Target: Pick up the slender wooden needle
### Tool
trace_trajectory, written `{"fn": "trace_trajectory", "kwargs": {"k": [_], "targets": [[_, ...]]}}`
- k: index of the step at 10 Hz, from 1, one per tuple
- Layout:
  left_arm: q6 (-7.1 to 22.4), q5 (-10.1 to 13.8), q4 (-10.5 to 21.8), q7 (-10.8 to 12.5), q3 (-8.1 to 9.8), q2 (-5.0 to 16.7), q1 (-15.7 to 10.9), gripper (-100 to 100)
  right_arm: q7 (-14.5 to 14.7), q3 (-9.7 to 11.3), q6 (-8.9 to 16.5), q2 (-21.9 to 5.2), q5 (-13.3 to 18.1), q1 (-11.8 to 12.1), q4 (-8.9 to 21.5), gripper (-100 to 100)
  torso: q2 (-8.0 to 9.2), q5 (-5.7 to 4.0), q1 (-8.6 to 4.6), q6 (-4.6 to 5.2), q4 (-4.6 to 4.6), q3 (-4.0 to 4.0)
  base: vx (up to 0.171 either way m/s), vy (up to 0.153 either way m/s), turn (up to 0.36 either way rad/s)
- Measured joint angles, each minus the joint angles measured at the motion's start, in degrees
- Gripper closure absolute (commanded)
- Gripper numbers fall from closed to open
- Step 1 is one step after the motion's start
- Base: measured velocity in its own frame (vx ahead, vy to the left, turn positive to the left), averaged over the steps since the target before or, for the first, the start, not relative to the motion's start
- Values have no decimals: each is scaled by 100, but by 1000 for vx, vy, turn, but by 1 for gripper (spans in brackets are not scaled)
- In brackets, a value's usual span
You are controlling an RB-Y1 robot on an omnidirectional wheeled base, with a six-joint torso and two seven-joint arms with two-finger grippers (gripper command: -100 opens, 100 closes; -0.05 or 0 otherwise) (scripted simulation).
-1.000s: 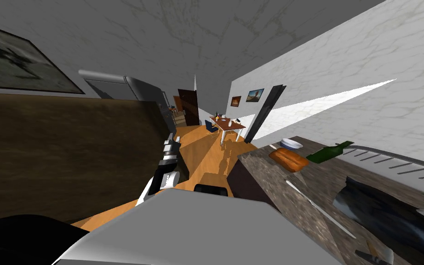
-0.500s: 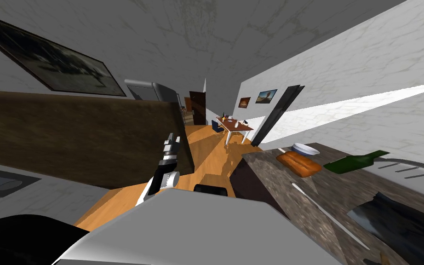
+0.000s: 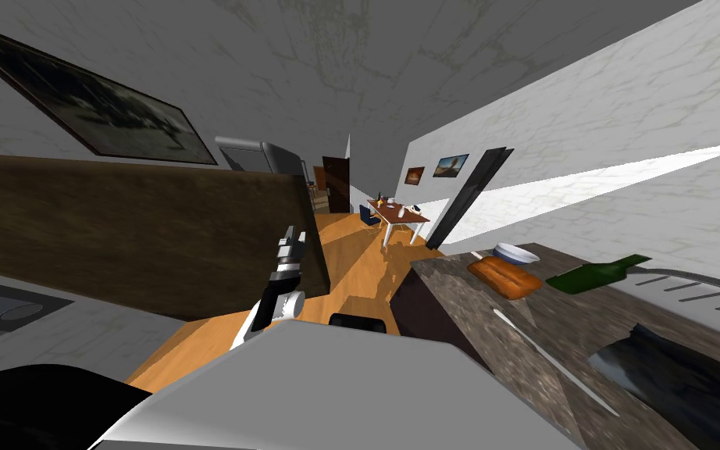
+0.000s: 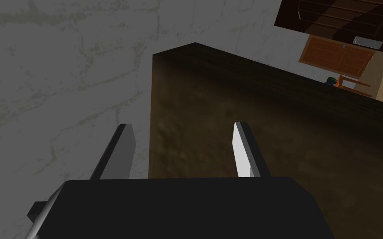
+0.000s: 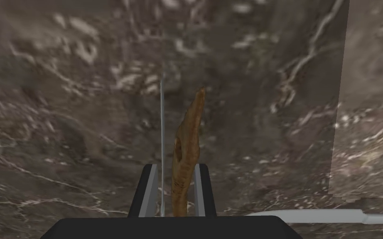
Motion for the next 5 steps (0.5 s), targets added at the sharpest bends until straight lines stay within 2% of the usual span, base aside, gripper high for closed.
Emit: {"fn": "trace_trajectory", "kwargs": {"k": [1,2,3,5], "targets": [[0,0,0,0,0,0,0,0,-1,1,1,0,0,1,1,0,-3,0,0,-2,0,-1,0,0,0],[0,0,0,0,0,0,0,0,-1,2,1,1,0,2,1,100,-4,0,0,-3,0,-2,117,-21,-280],[0,0,0,0,1,0,3,0,87,-39,-18,-21,-8,4,-22,100,-32,1,-3,15,-8,-18,208,-35,-438],[0,0,0,0,1,0,2,0,363,-123,-77,-62,-32,67,-57,100,-60,-2,-4,-6,-13,-35,153,-12,-230]]}}
